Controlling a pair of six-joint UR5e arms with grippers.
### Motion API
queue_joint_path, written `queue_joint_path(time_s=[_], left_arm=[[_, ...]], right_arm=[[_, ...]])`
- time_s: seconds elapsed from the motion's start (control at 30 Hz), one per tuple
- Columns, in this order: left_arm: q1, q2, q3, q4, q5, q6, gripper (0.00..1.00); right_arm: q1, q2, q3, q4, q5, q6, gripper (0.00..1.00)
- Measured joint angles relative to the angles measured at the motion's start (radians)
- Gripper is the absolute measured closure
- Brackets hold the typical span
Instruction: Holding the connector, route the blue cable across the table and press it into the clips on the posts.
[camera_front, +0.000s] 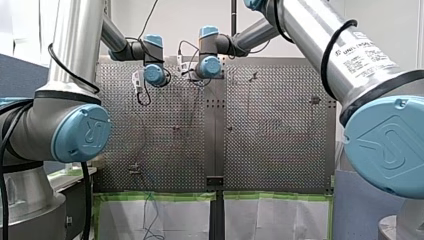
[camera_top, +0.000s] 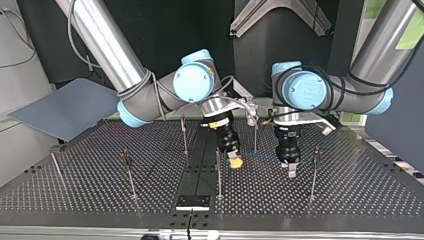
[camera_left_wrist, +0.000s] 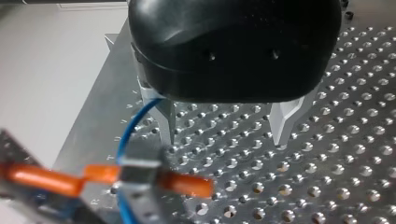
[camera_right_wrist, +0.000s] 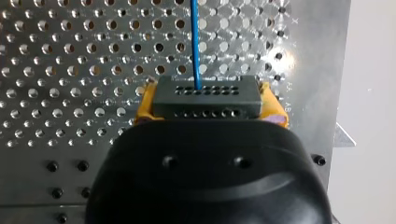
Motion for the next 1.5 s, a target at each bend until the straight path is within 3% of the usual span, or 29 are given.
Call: queue_joint_path(time_s=[0.07, 0.1, 0.17, 0.2, 0.23, 0.27, 0.3, 0.37, 0.8, 1.0, 1.27, 1.5], left_arm=[[0.001, 0.0, 0.002, 0.003, -0.001, 0.002, 0.21], [0.002, 0.0, 0.003, 0.003, -0.003, 0.003, 0.21], [0.002, 0.0, 0.004, 0.004, -0.01, 0.006, 0.46], [0.002, 0.0, 0.004, 0.004, -0.013, 0.007, 0.46], [0.002, 0.0, 0.004, 0.004, -0.017, 0.007, 0.57], [0.002, 0.0, 0.004, 0.004, -0.021, 0.008, 0.79], [0.002, 0.0, 0.004, 0.004, -0.024, 0.009, 0.79], [0.002, 0.0, 0.004, 0.002, -0.028, 0.01, 0.98], [-0.009, 0.0, 0.003, -0.044, -0.036, 0.004, 1.0], [-0.017, 0.001, -0.024, -0.084, -0.051, 0.005, 1.0], [-0.019, 0.001, -0.087, -0.049, -0.072, -0.005, 1.0], [-0.019, 0.001, -0.145, -0.024, -0.096, -0.012, 1.0]], right_arm=[[0.0, 0.0, 0.0, 0.0, 0.0, 0.0, 1.0], [0.0, 0.0, 0.0, -0.001, 0.0, 0.0, 1.0], [-0.001, 0.0, 0.0, -0.001, -0.001, 0.0, 1.0], [-0.001, 0.0, 0.0, -0.001, -0.001, 0.0, 1.0], [-0.001, 0.0, 0.0, -0.001, -0.002, 0.0, 1.0], [-0.001, 0.0, 0.0, -0.001, -0.002, 0.0, 1.0], [-0.001, 0.0, 0.0, -0.001, -0.002, 0.0, 1.0], [-0.001, 0.001, 0.0, 0.0, -0.002, 0.0, 1.0], [0.0, 0.002, 0.0, 0.001, -0.003, 0.0, 1.0], [0.004, 0.004, 0.003, 0.005, -0.002, 0.01, 1.0], [0.01, 0.015, 0.015, 0.018, -0.001, 0.013, 1.0], [0.011, 0.032, 0.058, 0.017, 0.004, 0.012, 1.0]])
